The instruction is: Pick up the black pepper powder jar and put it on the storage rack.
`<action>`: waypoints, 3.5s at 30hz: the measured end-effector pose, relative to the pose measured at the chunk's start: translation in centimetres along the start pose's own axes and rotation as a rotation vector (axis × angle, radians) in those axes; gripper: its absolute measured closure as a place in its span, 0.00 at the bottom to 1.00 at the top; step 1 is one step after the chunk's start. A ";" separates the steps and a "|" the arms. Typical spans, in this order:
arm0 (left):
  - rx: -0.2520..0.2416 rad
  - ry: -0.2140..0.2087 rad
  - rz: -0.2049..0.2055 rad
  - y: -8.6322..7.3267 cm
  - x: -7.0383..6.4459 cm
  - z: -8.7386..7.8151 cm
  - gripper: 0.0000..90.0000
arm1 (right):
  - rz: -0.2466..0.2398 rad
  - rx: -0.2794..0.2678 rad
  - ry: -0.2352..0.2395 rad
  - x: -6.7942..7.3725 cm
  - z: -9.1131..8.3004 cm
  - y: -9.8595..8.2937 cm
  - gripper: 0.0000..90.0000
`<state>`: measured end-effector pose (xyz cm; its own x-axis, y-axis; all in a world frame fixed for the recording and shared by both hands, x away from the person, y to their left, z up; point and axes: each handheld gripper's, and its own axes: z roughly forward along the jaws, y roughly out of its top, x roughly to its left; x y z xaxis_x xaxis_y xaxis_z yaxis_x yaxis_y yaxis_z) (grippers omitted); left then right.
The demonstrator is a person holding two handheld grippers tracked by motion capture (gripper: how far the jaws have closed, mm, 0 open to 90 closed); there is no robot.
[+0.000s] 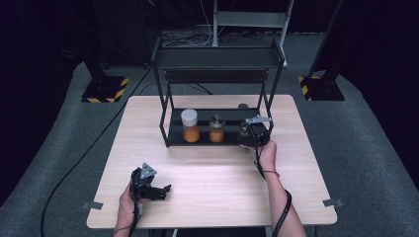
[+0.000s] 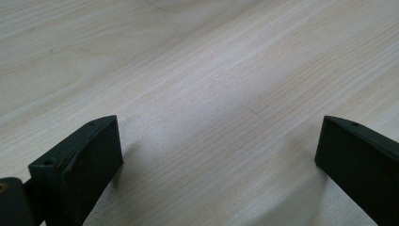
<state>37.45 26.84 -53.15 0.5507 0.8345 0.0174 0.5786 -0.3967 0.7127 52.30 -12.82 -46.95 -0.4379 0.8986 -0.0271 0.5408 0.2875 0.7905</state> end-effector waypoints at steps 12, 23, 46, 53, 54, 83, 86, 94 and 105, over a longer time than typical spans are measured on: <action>-0.002 0.002 -0.005 0.0 0.0 0.0 0.01 | -0.009 -0.007 -0.005 0.2 0.5 0.9 0.33; -0.002 0.001 -0.005 0.0 0.0 0.0 0.01 | -0.003 0.002 -0.015 0.1 1.5 1.3 0.33; 0.000 -0.003 -0.005 0.0 0.0 0.0 0.01 | 0.009 0.020 -0.022 0.3 3.3 1.4 0.33; -0.002 -0.003 -0.007 0.0 0.0 0.1 0.01 | 0.016 0.014 -0.016 0.4 3.6 1.2 0.33; -0.001 -0.002 -0.004 0.0 0.0 0.0 0.01 | 0.012 0.013 -0.019 0.4 3.6 1.1 0.33; 0.000 -0.002 -0.005 0.0 0.0 0.0 0.01 | 0.026 0.042 -0.010 -0.1 4.5 0.9 0.32; 0.001 -0.003 -0.006 0.0 0.0 0.0 0.01 | 0.032 0.047 -0.010 -0.1 4.5 0.9 0.32; 0.000 -0.003 -0.007 0.0 0.0 0.0 0.01 | 0.023 0.105 -0.012 0.2 4.9 0.5 0.14; 0.001 -0.002 -0.005 0.0 0.0 0.0 0.00 | 0.011 0.170 -0.011 1.0 3.8 -0.1 0.00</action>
<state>37.50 26.84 -53.17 0.5489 0.8358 0.0124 0.5822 -0.3929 0.7118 54.53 -10.66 -49.37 -0.4239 0.9053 -0.0263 0.6598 0.3286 0.6758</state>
